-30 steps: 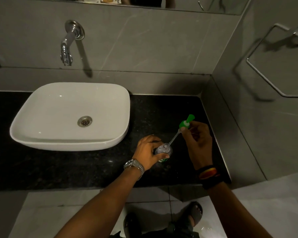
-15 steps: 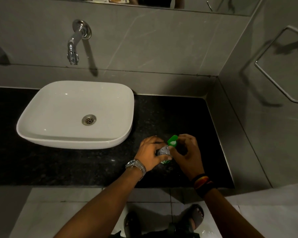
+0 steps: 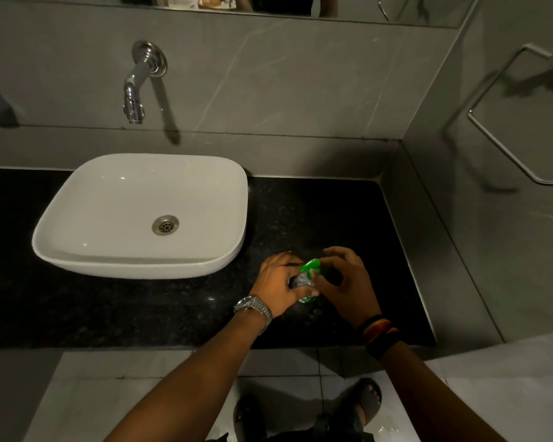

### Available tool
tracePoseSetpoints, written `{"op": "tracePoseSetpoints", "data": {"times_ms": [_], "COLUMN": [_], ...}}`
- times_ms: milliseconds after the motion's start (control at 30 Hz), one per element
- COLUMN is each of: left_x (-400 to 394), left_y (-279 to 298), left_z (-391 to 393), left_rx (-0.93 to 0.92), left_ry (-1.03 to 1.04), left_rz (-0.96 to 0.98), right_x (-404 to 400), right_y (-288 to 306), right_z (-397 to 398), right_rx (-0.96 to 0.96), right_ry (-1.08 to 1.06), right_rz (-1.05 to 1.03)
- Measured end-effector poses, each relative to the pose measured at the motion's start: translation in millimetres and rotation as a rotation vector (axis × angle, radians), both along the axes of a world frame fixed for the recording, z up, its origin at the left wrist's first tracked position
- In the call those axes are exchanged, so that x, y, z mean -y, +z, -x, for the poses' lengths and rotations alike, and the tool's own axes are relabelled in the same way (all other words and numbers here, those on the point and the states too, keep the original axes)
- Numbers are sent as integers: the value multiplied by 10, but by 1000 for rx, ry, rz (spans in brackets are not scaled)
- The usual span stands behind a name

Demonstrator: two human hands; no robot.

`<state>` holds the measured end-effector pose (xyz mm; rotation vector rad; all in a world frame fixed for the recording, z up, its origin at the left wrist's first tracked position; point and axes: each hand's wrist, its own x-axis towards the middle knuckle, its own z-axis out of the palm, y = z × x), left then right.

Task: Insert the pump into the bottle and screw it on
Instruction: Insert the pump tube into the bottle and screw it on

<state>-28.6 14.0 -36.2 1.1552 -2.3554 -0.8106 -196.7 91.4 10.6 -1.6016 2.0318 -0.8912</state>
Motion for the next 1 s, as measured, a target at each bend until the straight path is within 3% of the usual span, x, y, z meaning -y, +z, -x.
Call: {"op": "tracePoseSetpoints", "data": {"times_ms": [200, 400, 533, 733, 900, 1000], "left_x": [-1, -6, -11, -5, 3, 16], "left_y": [17, 21, 22, 11, -15, -42], "left_z": [-1, -3, 0, -3, -3, -2], "left_rx": [1, -8, -35, -21, -11, -7], "left_ry": [-6, -11, -5, -11, -11, -13], "left_rz": [27, 49, 74, 66, 60, 54], "right_x": [-7, 47, 31, 92, 51, 48], "right_y": [-17, 0, -54, -29, -91, -93], "right_z": [11, -68, -85, -140, -72, -30], "right_rx": [-26, -125, -13, -59, 93, 71], "right_ry": [37, -99, -41, -113, -45, -70], "right_rz": [-22, -40, -65, -63, -37, -37]}}
